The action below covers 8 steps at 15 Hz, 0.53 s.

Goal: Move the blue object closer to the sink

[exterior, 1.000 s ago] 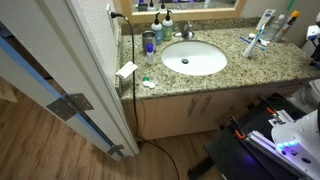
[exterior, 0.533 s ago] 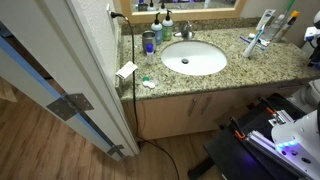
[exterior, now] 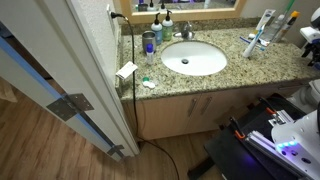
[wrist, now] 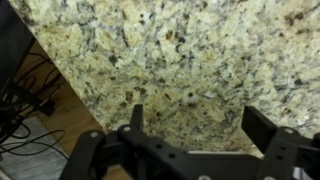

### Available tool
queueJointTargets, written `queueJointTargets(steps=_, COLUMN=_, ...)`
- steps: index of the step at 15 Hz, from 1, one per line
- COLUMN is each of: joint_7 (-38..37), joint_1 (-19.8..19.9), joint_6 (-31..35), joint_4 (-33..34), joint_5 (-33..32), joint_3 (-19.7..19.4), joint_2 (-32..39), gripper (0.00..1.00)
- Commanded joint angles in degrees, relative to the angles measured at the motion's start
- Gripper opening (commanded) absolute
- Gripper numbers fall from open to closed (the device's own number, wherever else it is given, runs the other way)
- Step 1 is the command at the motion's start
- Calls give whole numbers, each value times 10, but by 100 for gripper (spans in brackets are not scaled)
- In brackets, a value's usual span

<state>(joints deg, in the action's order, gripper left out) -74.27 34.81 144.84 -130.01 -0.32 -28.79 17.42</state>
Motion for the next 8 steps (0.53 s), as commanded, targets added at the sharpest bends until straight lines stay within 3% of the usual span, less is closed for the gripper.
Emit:
queueJointTargets(steps=1, joint_7=135, joint_1=3, joint_6=5, joint_4=-2, joint_5=32, joint_3=8, joint_2=-4, gripper=100)
queueJointTargets(steps=2, joint_7=155, joint_1=-1, joint_6=8, joint_4=0, joint_5=32, joint_3=3, joint_2=-2, gripper=100)
queueJointTargets(steps=4, joint_7=115, joint_1=-21, joint_6=0, joint_4=5, joint_5=13, joint_3=-26, joint_2=8, gripper=100)
queueJointTargets(steps=8, joint_7=123, joint_1=-27, joint_6=0, joint_4=2, joint_5=25, joint_3=-32, joint_2=3, gripper=100)
